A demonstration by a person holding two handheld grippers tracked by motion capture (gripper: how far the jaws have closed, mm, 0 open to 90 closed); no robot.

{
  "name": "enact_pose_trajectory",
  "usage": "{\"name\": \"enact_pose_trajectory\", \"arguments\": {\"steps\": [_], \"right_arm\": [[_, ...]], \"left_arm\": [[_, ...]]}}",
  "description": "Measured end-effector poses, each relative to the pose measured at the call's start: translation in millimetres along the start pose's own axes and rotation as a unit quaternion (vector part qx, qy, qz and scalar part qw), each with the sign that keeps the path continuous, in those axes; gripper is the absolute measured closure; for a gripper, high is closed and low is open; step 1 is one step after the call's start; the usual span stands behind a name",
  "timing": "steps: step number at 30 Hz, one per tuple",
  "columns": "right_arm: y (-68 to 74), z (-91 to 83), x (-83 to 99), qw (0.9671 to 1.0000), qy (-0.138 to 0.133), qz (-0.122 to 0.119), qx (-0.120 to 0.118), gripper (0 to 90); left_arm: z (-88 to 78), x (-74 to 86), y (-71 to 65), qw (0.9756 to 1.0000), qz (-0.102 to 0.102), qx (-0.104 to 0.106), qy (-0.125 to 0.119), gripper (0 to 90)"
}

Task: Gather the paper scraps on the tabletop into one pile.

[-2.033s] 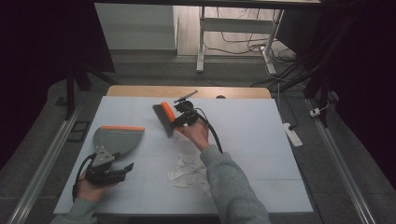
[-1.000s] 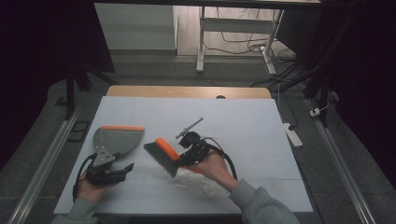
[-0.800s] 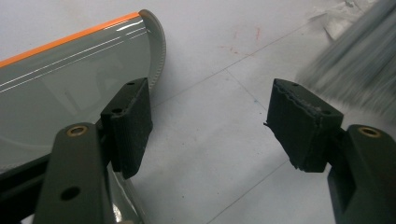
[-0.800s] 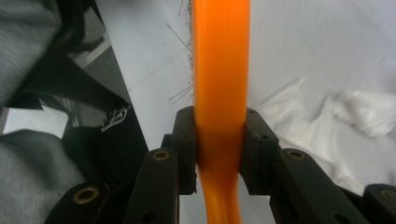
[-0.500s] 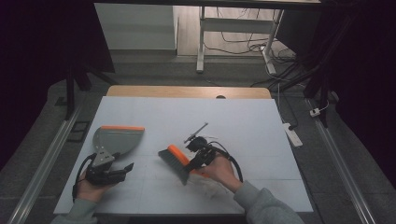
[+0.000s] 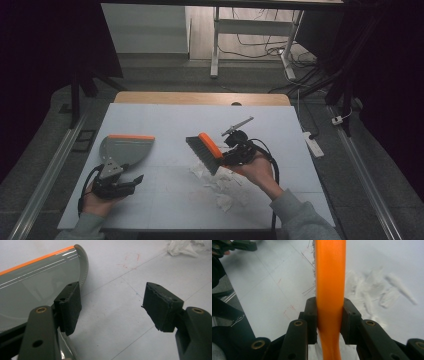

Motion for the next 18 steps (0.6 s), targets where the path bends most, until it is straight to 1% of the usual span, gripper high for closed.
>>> {"name": "enact_pose_trajectory", "arguments": {"steps": [2, 4, 5, 7, 9, 10, 11, 13, 16, 17, 18], "right_arm": [[0.5, -6.7, 3.1, 0.9999, 0.007, -0.012, -0.002, 70.1], [5.2, -8.1, 10.2, 0.9990, 0.030, -0.031, -0.012, 70.1], [9.1, -7.4, 15.0, 0.9980, 0.041, -0.045, -0.017, 70.1], [17.9, -5.1, 26.8, 0.9951, 0.070, -0.063, -0.031, 70.1], [26.2, -1.7, 40.6, 0.9900, 0.099, -0.090, -0.045, 70.1], [29.5, 0.7, 48.1, 0.9869, 0.114, -0.104, -0.046, 70.1], [33.1, 3.6, 55.9, 0.9838, 0.132, -0.112, -0.046, 70.1], [38.2, 9.7, 70.0, 0.9762, 0.165, -0.133, -0.045, 70.1], [42.5, 18.6, 81.6, 0.9690, 0.190, -0.150, -0.048, 70.1], [42.8, 21.7, 82.7, 0.9666, 0.197, -0.159, -0.043, 70.1], [42.0, 24.9, 82.2, 0.9641, 0.203, -0.168, -0.032, 70.1]], "left_arm": [[-0.2, -0.1, 0.3, 1.0000, 0.001, -0.001, 0.000, 31.9], [0.0, 0.1, 0.3, 1.0000, 0.000, 0.000, 0.000, 31.9], [0.3, 0.1, 0.4, 1.0000, -0.001, 0.000, 0.001, 31.9], [0.6, 0.1, 0.3, 1.0000, 0.000, 0.000, 0.001, 31.9], [0.7, 0.0, -0.2, 1.0000, 0.001, 0.000, 0.001, 31.9], [0.6, 0.0, -0.3, 1.0000, 0.001, 0.000, 0.001, 31.9], [0.7, -0.1, -0.4, 1.0000, 0.001, 0.000, 0.001, 31.9], [1.0, -0.1, -0.6, 1.0000, 0.001, -0.001, 0.001, 31.9], [1.4, -0.2, -0.8, 1.0000, 0.002, -0.001, 0.003, 31.9], [1.4, -0.2, -0.9, 1.0000, 0.002, -0.001, 0.003, 31.9], [1.3, -0.1, -0.9, 1.0000, 0.002, -0.002, 0.003, 31.9]]}}
Point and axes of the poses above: each handheld gripper's, and its own axes: z roughly forward along the jaws, x roughly out of its underside, y roughly to its left, the point moved 6 cm from there along z, roughly forward along the jaws, and after that the axes turned 7 degrees about y, right-handed, at the moved point
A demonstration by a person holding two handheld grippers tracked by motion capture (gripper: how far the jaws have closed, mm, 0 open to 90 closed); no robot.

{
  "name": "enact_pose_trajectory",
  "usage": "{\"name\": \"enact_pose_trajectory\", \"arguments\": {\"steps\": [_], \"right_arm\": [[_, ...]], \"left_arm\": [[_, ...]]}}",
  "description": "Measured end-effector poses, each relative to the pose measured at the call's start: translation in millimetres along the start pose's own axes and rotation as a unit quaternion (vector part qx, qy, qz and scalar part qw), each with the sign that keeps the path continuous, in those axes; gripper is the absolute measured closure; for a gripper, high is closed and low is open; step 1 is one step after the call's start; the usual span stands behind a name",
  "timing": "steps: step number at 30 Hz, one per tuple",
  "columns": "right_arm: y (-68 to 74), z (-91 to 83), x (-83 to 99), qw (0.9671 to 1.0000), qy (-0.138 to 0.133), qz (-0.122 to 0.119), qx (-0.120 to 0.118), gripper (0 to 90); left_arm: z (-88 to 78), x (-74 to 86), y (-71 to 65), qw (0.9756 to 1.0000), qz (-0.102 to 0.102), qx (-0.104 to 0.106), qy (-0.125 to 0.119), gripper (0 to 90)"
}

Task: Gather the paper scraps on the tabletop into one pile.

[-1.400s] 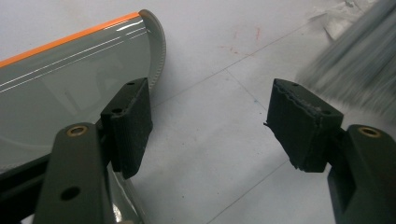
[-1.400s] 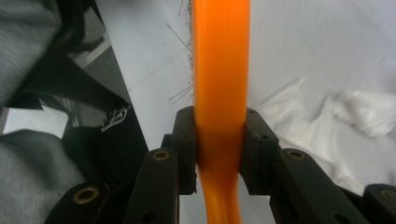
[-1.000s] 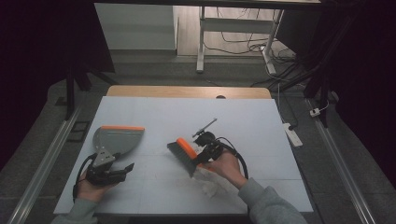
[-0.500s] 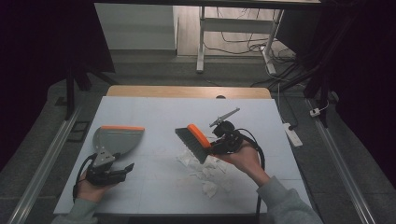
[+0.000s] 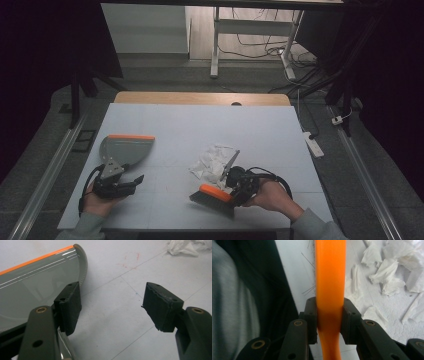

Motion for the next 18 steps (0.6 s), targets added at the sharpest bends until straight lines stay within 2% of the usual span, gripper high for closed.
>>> {"name": "enact_pose_trajectory", "arguments": {"steps": [3, 4, 6, 7, 11, 15, 18], "right_arm": [[-4.4, 3.1, -11.3, 0.9997, 0.010, -0.012, 0.017, 70.1], [-7.7, 4.0, -15.5, 0.9993, 0.015, -0.020, 0.028, 70.1], [-13.9, 4.1, -23.9, 0.9992, 0.020, -0.020, 0.030, 70.1], [-19.7, 3.3, -27.6, 0.9986, 0.022, -0.027, 0.039, 70.0], [-43.8, -0.9, -40.7, 0.9981, 0.017, -0.014, 0.058, 70.0], [-73.2, -7.3, -50.3, 0.9960, 0.000, 0.014, 0.088, 70.1], [-80.0, -12.9, -51.1, 0.9949, -0.017, 0.021, 0.097, 70.1]], "left_arm": [[-0.2, 0.1, 0.2, 1.0000, 0.000, -0.001, 0.000, 31.9], [-0.3, 0.0, 0.3, 1.0000, 0.000, -0.001, 0.000, 31.9], [-0.4, -0.1, 0.2, 1.0000, 0.000, -0.002, -0.001, 31.9], [-0.3, 0.1, 0.4, 1.0000, 0.000, -0.001, 0.000, 32.0], [-0.5, 0.3, 0.9, 1.0000, -0.001, -0.001, -0.001, 31.9], [-0.5, 0.5, 1.3, 1.0000, -0.001, -0.001, 0.000, 32.0], [-0.4, 0.8, 1.4, 1.0000, -0.001, -0.001, 0.000, 32.0]]}}
Point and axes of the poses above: each handheld gripper's, and its own axes: z roughly forward along the jaws, x roughly out of its underside, y roughly to its left, the point moved 6 cm from there along z, roughly forward along the jaws, and after that the axes turned 7 degrees about y, right-handed, at the moved point
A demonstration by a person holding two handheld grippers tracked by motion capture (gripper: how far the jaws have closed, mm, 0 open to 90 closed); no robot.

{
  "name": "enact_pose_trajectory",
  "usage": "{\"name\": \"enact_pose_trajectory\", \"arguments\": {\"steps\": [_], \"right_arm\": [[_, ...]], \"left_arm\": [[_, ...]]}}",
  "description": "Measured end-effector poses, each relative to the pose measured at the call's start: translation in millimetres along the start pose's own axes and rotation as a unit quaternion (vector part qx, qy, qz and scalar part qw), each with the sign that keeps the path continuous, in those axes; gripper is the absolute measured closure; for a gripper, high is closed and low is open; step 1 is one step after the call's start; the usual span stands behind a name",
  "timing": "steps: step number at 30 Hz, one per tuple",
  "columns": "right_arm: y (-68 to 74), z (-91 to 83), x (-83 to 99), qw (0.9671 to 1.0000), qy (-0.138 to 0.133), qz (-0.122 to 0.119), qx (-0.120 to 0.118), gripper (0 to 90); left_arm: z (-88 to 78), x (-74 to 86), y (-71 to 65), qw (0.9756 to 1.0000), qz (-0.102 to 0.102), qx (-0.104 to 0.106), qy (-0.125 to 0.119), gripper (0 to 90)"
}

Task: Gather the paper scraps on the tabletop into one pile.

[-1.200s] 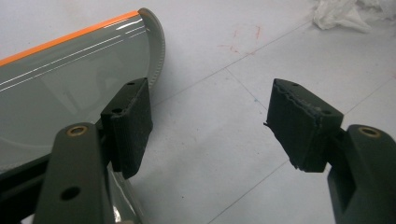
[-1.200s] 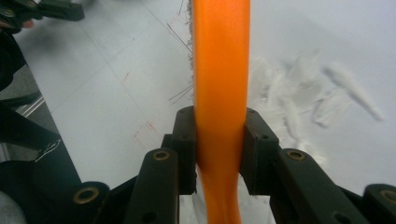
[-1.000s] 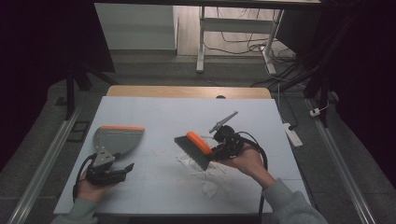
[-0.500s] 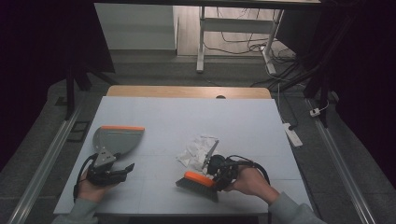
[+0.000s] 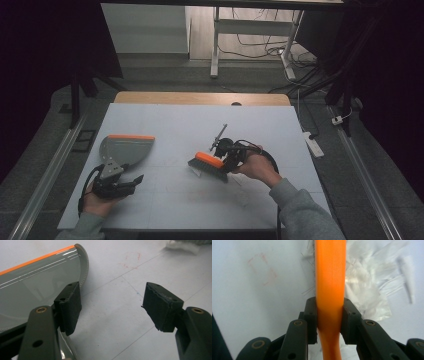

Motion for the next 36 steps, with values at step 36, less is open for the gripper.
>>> {"name": "enact_pose_trajectory", "arguments": {"steps": [36], "right_arm": [[18.5, -8.0, 58.6, 0.9949, 0.013, -0.096, 0.026, 70.1]], "left_arm": [[0.9, 0.4, -1.2, 1.0000, 0.001, -0.001, 0.002, 32.0]]}}
Point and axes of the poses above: each handheld gripper's, and its own axes: z roughly forward along the jaws, x roughly out of its underside, y roughly to its left, the point moved 6 cm from there along z, roughly forward along the jaws, and after that the axes turned 7 degrees about y, right-handed, at the moved point
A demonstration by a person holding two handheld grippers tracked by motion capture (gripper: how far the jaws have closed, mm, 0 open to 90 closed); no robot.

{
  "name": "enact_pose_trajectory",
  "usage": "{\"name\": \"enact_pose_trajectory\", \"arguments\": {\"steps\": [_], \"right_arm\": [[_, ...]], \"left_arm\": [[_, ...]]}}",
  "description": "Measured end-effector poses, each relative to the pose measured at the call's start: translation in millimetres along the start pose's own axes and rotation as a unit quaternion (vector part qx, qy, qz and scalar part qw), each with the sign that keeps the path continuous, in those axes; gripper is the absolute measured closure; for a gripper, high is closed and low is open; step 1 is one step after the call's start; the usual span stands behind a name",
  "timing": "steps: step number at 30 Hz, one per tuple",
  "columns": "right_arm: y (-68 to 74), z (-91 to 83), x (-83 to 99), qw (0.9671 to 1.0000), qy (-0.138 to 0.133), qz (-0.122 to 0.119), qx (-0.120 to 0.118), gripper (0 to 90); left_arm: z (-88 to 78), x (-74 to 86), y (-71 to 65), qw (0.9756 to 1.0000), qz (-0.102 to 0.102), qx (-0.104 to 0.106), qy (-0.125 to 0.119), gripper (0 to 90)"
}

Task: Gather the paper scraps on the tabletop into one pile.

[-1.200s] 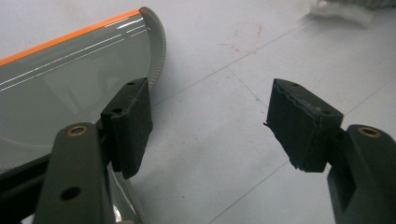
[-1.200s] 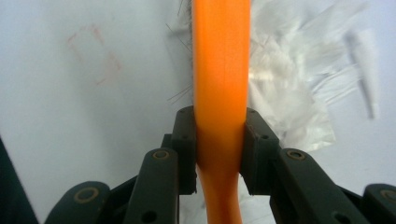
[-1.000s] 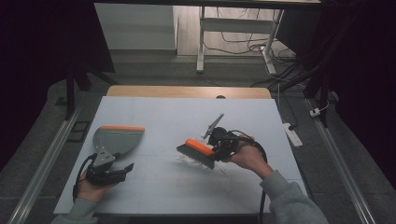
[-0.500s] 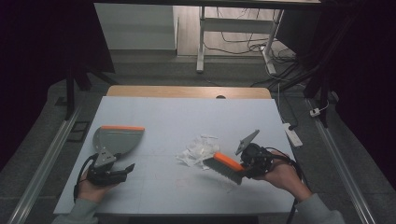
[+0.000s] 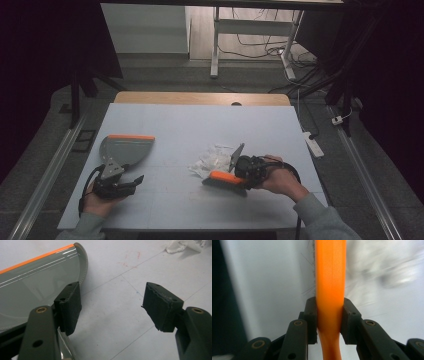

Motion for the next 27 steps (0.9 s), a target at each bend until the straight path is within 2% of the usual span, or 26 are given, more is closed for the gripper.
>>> {"name": "enact_pose_trajectory", "arguments": {"steps": [3, 5, 8, 10, 11, 13, 15, 17, 18, 19, 21, 23, 27], "right_arm": [[-21.3, 0.2, -3.6, 0.9993, -0.008, 0.012, 0.033, 70.2], [-27.1, -2.4, -2.7, 0.9987, -0.025, 0.030, 0.035, 70.1], [-26.3, -17.1, 1.2, 0.9948, -0.079, 0.059, 0.025, 70.1], [-26.2, -30.3, 7.7, 0.9895, -0.116, 0.084, 0.018, 70.1], [-27.1, -36.5, 11.8, 0.9855, -0.132, 0.105, 0.017, 70.1], [-32.7, -46.9, 21.2, 0.9763, -0.156, 0.147, 0.028, 70.0], [-38.5, -53.1, 30.4, 0.9659, -0.166, 0.195, 0.038, 70.0], [-42.4, -53.7, 37.6, 0.9606, -0.168, 0.217, 0.048, 70.0], [-42.3, -53.1, 38.7, 0.9585, -0.173, 0.222, 0.045, 70.0], [-40.8, -52.0, 37.3, 0.9577, -0.177, 0.224, 0.036, 70.0], [-36.4, -48.9, 28.0, 0.9570, -0.179, 0.226, 0.031, 70.0], [-31.7, -45.8, 11.1, 0.9559, -0.185, 0.228, 0.014, 70.0], [-24.4, -37.0, -39.7, 0.9499, -0.213, 0.226, -0.033, 70.0]], "left_arm": [[-0.2, 0.1, 0.1, 1.0000, 0.000, 0.000, 0.000, 32.0], [-0.5, 0.2, 0.2, 1.0000, 0.000, 0.000, -0.001, 32.0], [0.0, 0.3, 0.9, 1.0000, -0.001, 0.001, -0.001, 32.0], [0.5, 0.1, 0.5, 1.0000, -0.001, 0.001, 0.000, 32.0], [0.5, -0.1, 0.0, 1.0000, 0.000, 0.001, 0.000, 32.0], [0.1, -0.5, -1.2, 1.0000, 0.002, 0.002, 0.000, 32.0], [-0.4, -0.7, -1.7, 1.0000, 0.003, 0.001, -0.001, 31.9], [-0.3, -0.8, -1.7, 1.0000, 0.002, 0.001, -0.001, 32.0], [0.0, -0.8, -1.7, 1.0000, 0.002, 0.001, -0.001, 32.0], [0.2, -0.7, -1.6, 1.0000, 0.003, 0.002, 0.000, 32.0], [0.6, -0.7, -1.3, 1.0000, 0.002, 0.001, 0.001, 32.0], [0.5, -0.7, -1.2, 1.0000, 0.001, 0.001, 0.001, 32.0], [0.3, -0.5, -1.1, 1.0000, 0.002, 0.000, 0.001, 32.0]]}}
Point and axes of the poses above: each handheld gripper's, and its own axes: z roughly forward along the jaws, x roughly out of its underside, y roughly to its left, the point moved 6 cm from there along z, roughly forward along the jaws, and after that the axes turned 7 degrees about y, right-handed, at the moved point
